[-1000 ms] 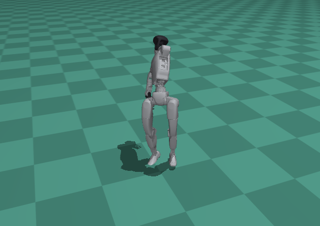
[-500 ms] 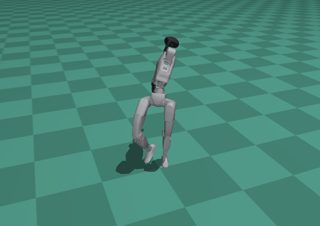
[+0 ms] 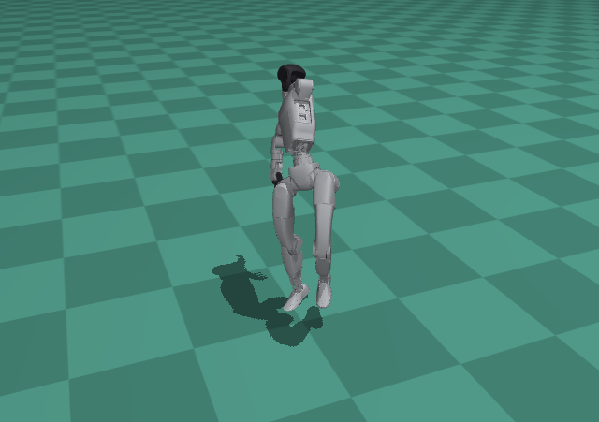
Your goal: In place motions
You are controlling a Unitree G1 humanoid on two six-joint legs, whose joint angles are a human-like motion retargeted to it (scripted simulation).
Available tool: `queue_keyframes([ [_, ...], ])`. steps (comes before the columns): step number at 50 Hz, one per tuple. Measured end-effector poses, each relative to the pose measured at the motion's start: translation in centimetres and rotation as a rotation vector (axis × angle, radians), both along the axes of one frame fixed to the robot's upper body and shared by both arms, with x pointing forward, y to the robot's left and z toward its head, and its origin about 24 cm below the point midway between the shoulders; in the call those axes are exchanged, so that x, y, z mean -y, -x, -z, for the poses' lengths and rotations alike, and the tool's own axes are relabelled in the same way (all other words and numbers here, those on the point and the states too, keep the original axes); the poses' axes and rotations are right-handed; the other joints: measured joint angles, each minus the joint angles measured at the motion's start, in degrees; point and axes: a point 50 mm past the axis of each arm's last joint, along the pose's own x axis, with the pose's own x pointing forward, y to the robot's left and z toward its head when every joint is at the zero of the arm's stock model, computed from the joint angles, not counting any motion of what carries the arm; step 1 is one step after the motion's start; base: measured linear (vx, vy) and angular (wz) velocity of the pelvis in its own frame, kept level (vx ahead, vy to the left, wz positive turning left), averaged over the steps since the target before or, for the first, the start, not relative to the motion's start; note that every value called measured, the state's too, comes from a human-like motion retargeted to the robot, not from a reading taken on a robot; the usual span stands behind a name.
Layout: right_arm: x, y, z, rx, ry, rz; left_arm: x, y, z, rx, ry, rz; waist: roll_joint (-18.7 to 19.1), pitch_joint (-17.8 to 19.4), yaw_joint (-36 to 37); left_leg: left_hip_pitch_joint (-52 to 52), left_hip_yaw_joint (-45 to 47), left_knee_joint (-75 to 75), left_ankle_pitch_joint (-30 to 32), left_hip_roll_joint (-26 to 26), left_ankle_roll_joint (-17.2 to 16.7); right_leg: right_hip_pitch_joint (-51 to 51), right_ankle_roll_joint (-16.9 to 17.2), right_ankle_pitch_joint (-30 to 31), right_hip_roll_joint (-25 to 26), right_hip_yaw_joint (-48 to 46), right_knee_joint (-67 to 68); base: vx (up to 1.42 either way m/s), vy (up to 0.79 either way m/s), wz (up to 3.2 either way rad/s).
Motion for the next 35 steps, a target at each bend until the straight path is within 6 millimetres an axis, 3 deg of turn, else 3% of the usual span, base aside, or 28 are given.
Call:
queue_keyframes([
  [5,-5.0,-1.2,1.9,0.120,-0.280,0.042,0.0,0.0,-0.1,0.009,-0.016,0.025,0.04,1.23,0.20,-6.68,-1.98,5.37,-3.16,0.41,-2.44,-2.87,-1.18,-0.44,1.50,0.45,1.08,0.03,0.00,0.05],
  [8,-5.9,-1.6,2.1,0.145,-0.320,0.078,-0.2,0.3,0.6,0.019,-0.047,0.048,0.27,1.47,-0.02,-4.52,-2.35,2.16,-3.70,1.75,-2.64,-3.97,-1.17,-0.95,2.49,-0.33,1.36,0.10,0.03,0.34],
  [10,-5.4,-1.4,2.0,0.130,-0.284,0.092,-0.4,0.4,1.4,0.007,-0.086,0.059,0.44,1.50,-1.32,-0.10,-3.68,-3.50,-3.34,1.33,-3.34,-3.69,-1.04,-1.79,3.31,-1.21,2.05,0.19,0.02,0.45],
  [15,-1.4,-0.8,0.7,0.118,-0.064,0.111,-1.7,0.9,4.6,0.012,-0.258,0.076,1.04,1.18,-5.73,15.49,-8.44,-26.80,-1.90,-1.45,-6.28,-1.57,-0.39,-4.38,6.73,-3.74,3.43,0.27,0.05,0.45],
  [17,1.0,-0.3,-0.4,0.102,0.067,0.109,-2.4,1.1,5.9,0.032,-0.327,0.083,1.47,0.65,-7.40,21.80,-9.44,-37.49,-5.18,-1.77,-8.44,-0.60,-0.15,-5.57,8.43,-4.15,3.96,0.37,0.05,0.30],
  [18,2.2,-0.1,-1.2,0.093,0.140,0.105,-2.7,1.1,6.5,0.044,-0.357,0.087,1.59,-0.34,-8.22,25.37,-8.54,-41.90,-10.41,-1.93,-8.67,-0.23,0.06,-6.07,8.61,-4.69,4.20,0.36,0.01,0.47],
  [20,4.6,0.5,-3.1,0.064,0.290,0.100,-3.3,1.3,7.4,0.065,-0.405,0.102,1.66,-1.70,-10.05,30.17,-7.26,-48.77,-16.17,-2.14,-5.94,1.14,0.42,-7.33,9.48,-5.86,5.35,0.35,0.01,0.64],
  [23,7.6,1.0,-6.3,0.036,0.506,0.097,-3.9,1.3,8.4,0.104,-0.442,0.100,1.32,-3.13,-14.43,33.18,-12.44,-53.45,-15.12,-3.27,-4.03,2.37,0.10,-6.94,10.48,-8.47,9.45,0.15,0.01,0.84],
  [28,10.2,1.2,-10.3,0.079,0.710,0.120,-6.1,1.2,11.0,0.240,-0.571,0.082,1.07,-4.09,-20.54,36.10,-13.62,-56.04,-14.33,-0.22,-4.22,-3.89,1.70,5.96,11.01,-6.76,27.78,-0.03,0.02,0.51],
  [33,11.4,0.8,-12.8,0.149,0.824,0.126,-9.4,0.9,13.9,0.367,-0.762,0.068,1.41,-0.59,-26.56,38.06,-12.04,-57.25,-14.34,5.33,-3.96,-14.90,-2.87,2.36,10.69,-8.72,51.70,0.01,0.05,-0.10],
  [35,11.9,0.5,-14.1,0.188,0.884,0.134,-10.6,0.6,14.7,0.404,-0.825,0.035,1.29,-0.02,-28.71,38.08,-11.35,-57.33,-14.25,6.26,-3.66,-20.22,-3.23,0.61,10.54,-7.82,60.34,-0.13,0.00,0.05],
])
